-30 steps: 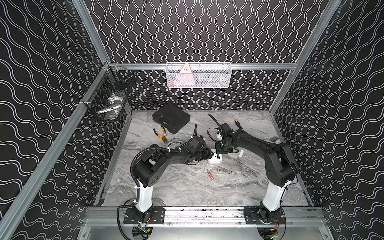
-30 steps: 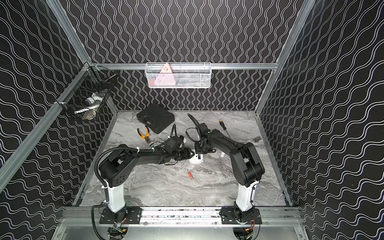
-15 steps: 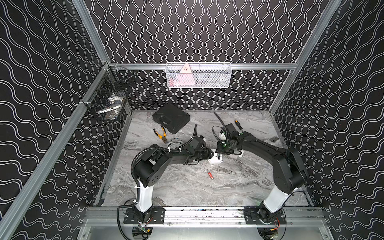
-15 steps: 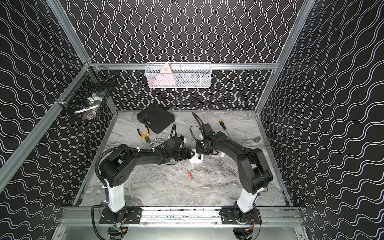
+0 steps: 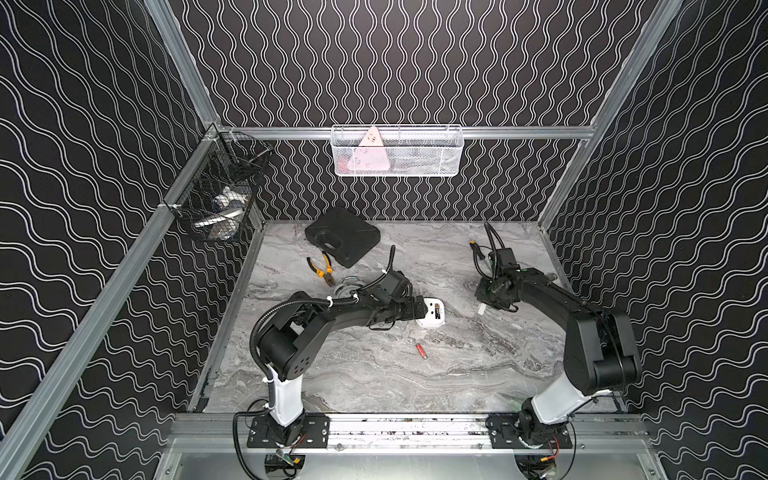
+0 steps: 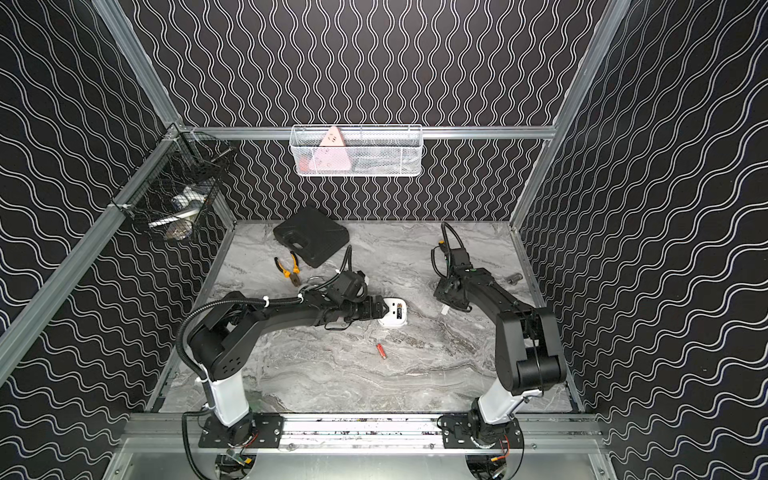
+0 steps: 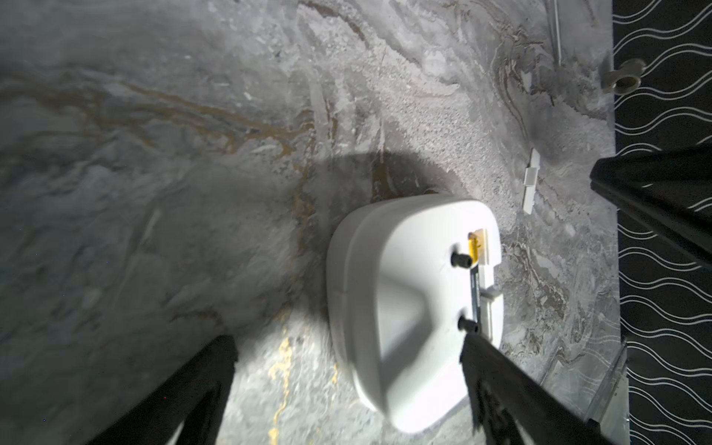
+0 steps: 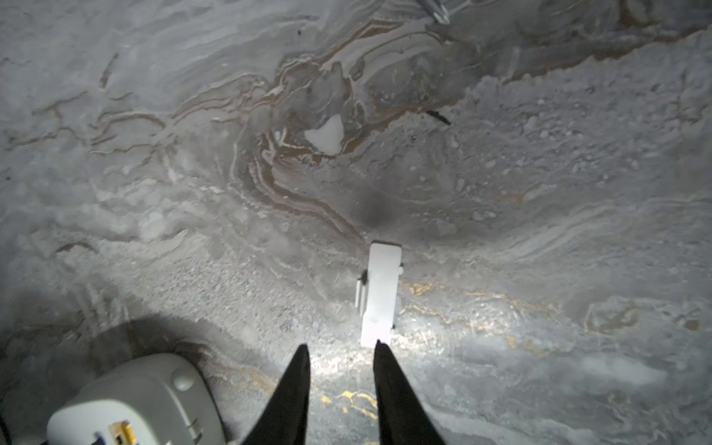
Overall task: Insert the battery into the alarm
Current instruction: Pick up the cover from the center of the board.
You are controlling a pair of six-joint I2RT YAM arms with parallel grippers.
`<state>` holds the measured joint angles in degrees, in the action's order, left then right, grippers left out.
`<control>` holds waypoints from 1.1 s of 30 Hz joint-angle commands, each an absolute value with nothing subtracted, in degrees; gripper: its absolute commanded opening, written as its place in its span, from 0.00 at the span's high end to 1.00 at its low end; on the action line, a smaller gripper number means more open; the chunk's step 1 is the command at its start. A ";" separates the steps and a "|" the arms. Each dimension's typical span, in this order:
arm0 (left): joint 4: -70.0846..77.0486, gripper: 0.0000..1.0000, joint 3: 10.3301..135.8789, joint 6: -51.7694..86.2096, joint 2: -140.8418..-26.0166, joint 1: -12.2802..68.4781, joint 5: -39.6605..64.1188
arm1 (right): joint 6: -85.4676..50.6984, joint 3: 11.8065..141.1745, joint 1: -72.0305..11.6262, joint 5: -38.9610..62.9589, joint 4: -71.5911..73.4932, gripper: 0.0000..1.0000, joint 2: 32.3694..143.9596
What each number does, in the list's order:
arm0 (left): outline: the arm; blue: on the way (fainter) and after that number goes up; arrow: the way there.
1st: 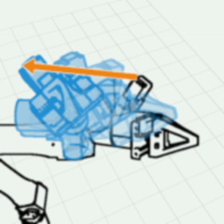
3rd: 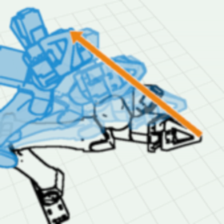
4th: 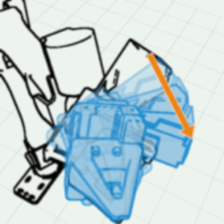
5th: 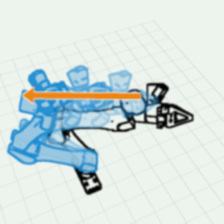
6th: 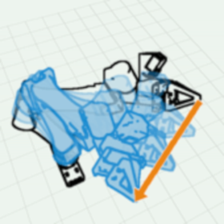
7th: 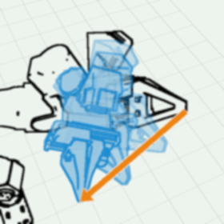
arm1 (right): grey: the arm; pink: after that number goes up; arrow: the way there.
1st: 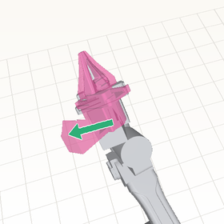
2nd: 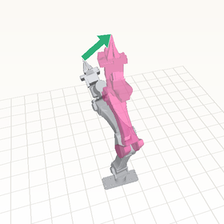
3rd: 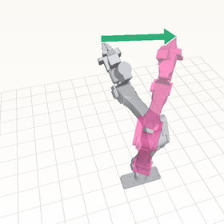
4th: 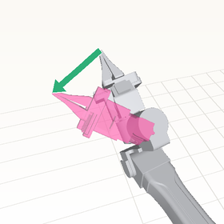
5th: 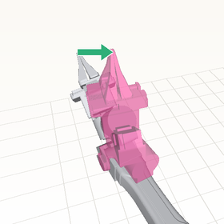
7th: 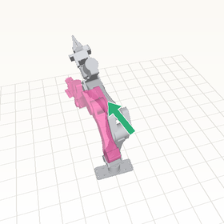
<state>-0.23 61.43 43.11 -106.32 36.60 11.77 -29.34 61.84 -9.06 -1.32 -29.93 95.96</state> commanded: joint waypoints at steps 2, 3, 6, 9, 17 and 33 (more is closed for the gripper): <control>-2.73 0.01 62.24 41.31 -103.62 36.49 10.35 | -29.20 64.51 -8.52 -3.52 -33.20 0.76 99.53; -2.74 0.01 61.93 41.16 -103.03 36.55 9.76 | -29.05 64.51 -8.46 -3.44 -33.32 0.78 100.17; -3.26 0.01 61.17 40.39 -102.10 36.52 8.38 | -29.00 66.38 -8.45 -3.86 -33.46 0.81 101.75; -3.08 0.01 60.92 40.23 -101.87 36.54 8.01 | -29.18 66.18 -8.51 -2.90 -32.92 0.83 102.84; -2.37 0.01 60.77 40.17 -102.91 36.48 8.69 | -29.18 66.47 -8.52 -1.69 -32.48 0.88 105.33; -1.77 0.01 60.84 39.88 -102.73 36.43 8.31 | -29.27 66.42 -8.44 0.31 -32.97 0.97 103.38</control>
<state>-2.50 60.73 40.60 -103.31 36.51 8.95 -29.26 66.35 -8.47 -0.78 -31.88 104.95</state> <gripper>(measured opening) 0.986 0.051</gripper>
